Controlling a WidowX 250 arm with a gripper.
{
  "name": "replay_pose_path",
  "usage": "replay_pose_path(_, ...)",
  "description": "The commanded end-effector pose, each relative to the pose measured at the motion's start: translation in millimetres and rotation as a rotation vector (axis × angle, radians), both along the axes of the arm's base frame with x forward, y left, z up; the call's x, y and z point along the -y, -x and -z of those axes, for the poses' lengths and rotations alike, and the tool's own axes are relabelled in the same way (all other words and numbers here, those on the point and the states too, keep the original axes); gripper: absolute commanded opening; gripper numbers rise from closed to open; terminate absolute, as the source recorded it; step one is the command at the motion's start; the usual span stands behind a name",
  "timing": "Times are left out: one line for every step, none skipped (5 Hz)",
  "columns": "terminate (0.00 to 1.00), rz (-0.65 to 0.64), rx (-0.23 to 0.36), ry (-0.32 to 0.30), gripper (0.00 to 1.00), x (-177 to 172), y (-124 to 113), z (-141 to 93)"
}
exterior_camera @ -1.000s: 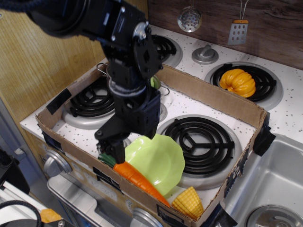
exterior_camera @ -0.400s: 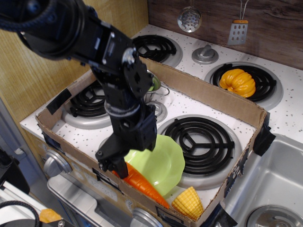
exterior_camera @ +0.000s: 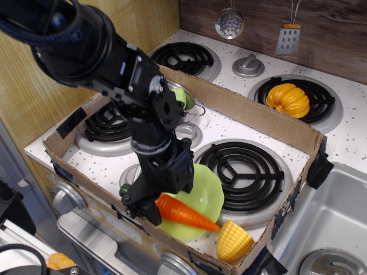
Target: Take carrot off plate
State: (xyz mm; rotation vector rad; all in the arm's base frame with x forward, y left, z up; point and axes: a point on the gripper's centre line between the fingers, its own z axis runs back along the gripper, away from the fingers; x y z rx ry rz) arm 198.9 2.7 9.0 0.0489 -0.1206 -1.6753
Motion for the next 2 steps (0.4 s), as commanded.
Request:
replay_pose_path(0.0, -0.008, -0.003, 0.004, 1.0, -1.3, -3.7, 1.8)
replay_pose_path(0.0, -0.03, 0.003, -0.027, 0.0, -2.5, -2.7, -9.7)
